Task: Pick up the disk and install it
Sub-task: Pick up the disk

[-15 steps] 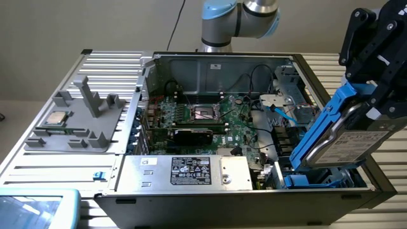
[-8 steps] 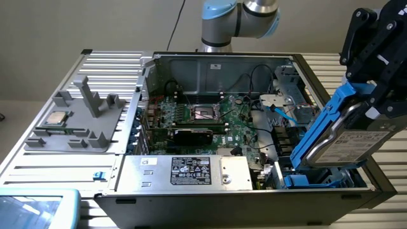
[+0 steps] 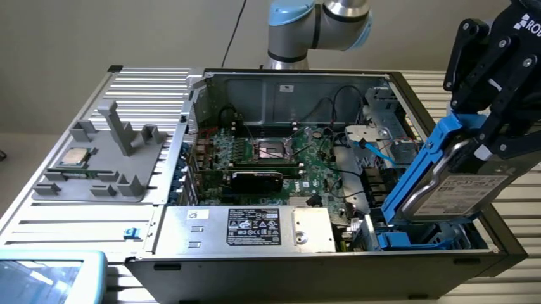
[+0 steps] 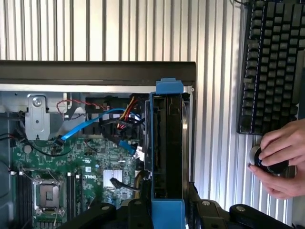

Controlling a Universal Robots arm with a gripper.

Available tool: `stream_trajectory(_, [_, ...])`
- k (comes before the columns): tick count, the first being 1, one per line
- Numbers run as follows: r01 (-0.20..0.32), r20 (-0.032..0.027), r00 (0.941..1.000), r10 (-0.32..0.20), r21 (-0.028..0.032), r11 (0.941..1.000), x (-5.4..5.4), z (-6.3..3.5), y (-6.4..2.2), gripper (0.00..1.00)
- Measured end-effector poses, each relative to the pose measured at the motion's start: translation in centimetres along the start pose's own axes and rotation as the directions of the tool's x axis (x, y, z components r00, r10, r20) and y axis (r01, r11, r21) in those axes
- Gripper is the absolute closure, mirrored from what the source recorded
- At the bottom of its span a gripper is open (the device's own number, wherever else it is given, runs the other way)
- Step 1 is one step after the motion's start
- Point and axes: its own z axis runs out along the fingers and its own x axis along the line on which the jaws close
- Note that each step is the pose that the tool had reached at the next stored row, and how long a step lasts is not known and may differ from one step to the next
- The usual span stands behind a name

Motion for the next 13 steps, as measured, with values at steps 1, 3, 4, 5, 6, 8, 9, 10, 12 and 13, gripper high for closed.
stream_trajectory(1, [-0.001,-0.0001,1.0,0.001,0.0,1.0,0.0,0.17,-0.02,0.63])
stream_trajectory(3, [-0.001,-0.0007,1.0,0.001,-0.0001,1.0,0.1,0.53,-0.03,0.63])
stream_trajectory(4, [-0.001,-0.001,1.0,0.001,-0.0001,1.0,0.1,0.72,-0.02,0.63])
stream_trajectory(5, [-0.001,-0.0016,1.0,0.001,-0.0001,1.0,0.1,0.91,-0.01,0.63])
stream_trajectory(6, [-0.001,-0.0022,1.0,0.001,-0.0001,1.0,0.1,1.09,-0.01,0.63])
stream_trajectory(8, [-0.002,-0.0036,1.0,0.002,-0.0001,1.0,0.1,1.43,0.01,0.63])
stream_trajectory(9, [-0.002,-0.0045,1.0,0.002,-0.0001,1.0,0.1,1.62,0.01,0.63])
stream_trajectory(10, [-0.002,-0.0056,1.0,0.002,-0.0001,1.0,0.1,1.8,0.02,0.63])
stream_trajectory(12, [-0.002,-0.0086,1.0,0.002,-0.0001,1.0,0.1,2.15,0.04,0.63])
stream_trajectory(13, [-0.002,-0.01,0.9999,0.002,-0.0001,1.0,0.1,2.28,0.05,0.63])
